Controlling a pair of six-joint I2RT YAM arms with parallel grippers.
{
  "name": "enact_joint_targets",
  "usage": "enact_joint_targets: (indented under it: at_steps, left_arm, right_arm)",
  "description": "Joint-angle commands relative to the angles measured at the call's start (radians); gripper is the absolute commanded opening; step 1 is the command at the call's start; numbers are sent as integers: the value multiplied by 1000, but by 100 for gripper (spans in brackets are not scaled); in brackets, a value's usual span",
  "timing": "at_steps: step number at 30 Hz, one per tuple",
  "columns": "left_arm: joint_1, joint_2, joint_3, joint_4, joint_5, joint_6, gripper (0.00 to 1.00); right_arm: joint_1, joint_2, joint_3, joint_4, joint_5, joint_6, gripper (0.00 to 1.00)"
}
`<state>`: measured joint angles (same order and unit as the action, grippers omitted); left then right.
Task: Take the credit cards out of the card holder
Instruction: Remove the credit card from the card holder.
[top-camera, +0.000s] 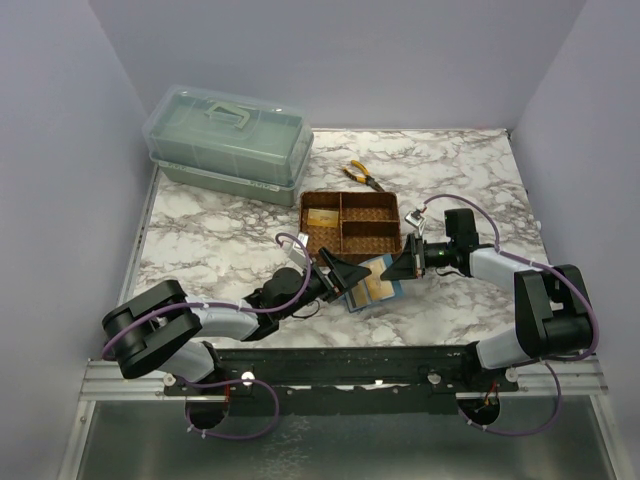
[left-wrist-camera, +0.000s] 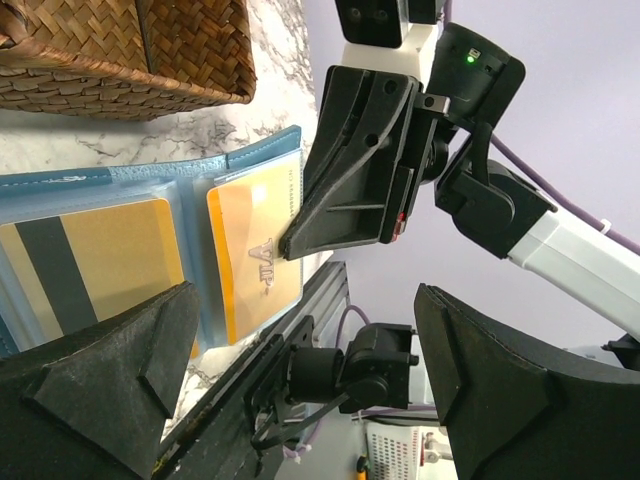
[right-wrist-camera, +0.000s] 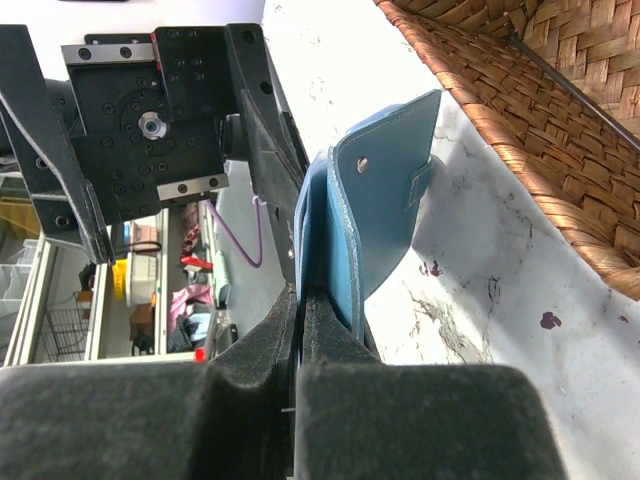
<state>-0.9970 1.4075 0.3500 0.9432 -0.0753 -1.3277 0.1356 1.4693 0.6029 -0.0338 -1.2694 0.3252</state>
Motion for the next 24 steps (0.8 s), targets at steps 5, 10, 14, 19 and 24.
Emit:
enact_joint_targets:
  at_steps: [5,10,14,19,24]
  left_arm:
    - [-5,5,-8,75,7,16,97]
    - [-5,-3,-13,79,11,18,97]
    - [-5,-9,-25,81,6,15,97]
    - [-5,-6,-26,81,6,10,97]
    - [-5,-4,-16,82,13,11,97]
  right_arm:
    - [-9,-21,-9,25,-52,8,0]
    - [-9,-26,-8,25,-50,5,0]
    - [-9,-33,-9,23,-49,2,0]
    - [-8,-34,-8,22,-50,1,0]
    - [-8,-31,-6,22,-52,1,0]
